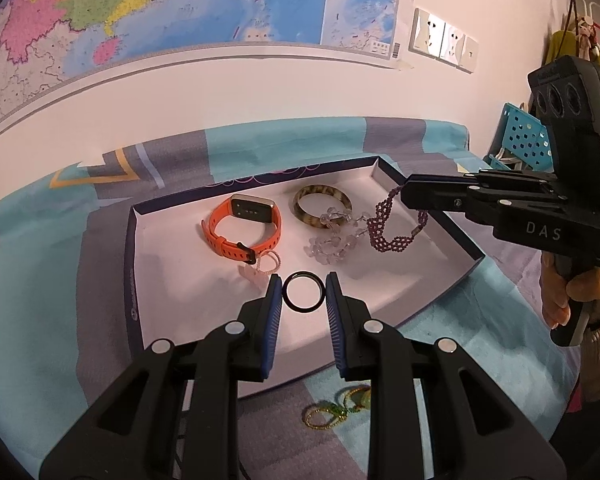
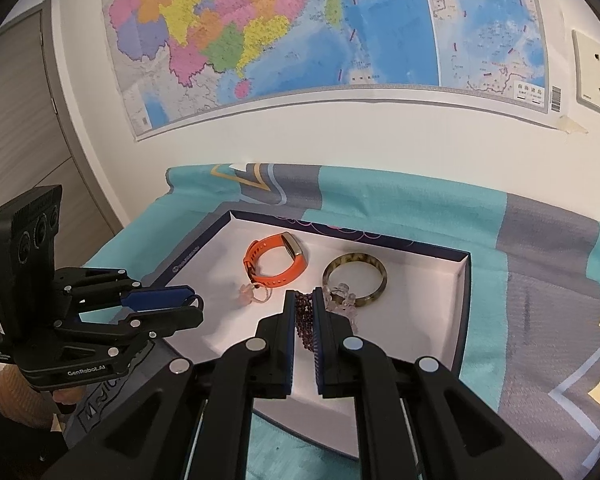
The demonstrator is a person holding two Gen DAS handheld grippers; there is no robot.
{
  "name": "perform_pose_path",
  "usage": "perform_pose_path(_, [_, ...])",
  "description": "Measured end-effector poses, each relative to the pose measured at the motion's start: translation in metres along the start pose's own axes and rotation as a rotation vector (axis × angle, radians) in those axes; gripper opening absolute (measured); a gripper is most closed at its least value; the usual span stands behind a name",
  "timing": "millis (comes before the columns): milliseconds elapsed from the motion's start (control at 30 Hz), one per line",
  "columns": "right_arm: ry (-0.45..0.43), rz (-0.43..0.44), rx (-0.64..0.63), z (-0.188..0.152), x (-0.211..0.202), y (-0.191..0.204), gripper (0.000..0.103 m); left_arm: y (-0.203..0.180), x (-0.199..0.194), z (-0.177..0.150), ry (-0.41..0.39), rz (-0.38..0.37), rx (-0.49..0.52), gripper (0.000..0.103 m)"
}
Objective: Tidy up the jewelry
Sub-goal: 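Carry the beaded necklace over the box with the right gripper while the left holds the black ring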
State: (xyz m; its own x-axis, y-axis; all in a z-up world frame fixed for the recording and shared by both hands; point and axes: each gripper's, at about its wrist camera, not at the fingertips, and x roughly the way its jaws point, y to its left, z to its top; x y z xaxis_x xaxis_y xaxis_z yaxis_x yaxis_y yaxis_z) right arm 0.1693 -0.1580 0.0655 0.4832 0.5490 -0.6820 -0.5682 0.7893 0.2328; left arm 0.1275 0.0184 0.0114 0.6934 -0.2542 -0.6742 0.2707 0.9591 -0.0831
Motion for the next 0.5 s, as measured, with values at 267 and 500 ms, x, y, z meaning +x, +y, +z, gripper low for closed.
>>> perform_pose_path(267, [0.016, -0.004, -0.003, 0.001, 0.012, -0.001, 0.007, 0.003, 0.014, 0.003, 0.023, 0.006, -0.012, 0.023])
perform_pose_path(500, [0.025, -0.002, -0.002, 0.001, 0.020, -0.002, 0.007, 0.006, 0.023, 0.004, 0.037, 0.015, -0.028, 0.023])
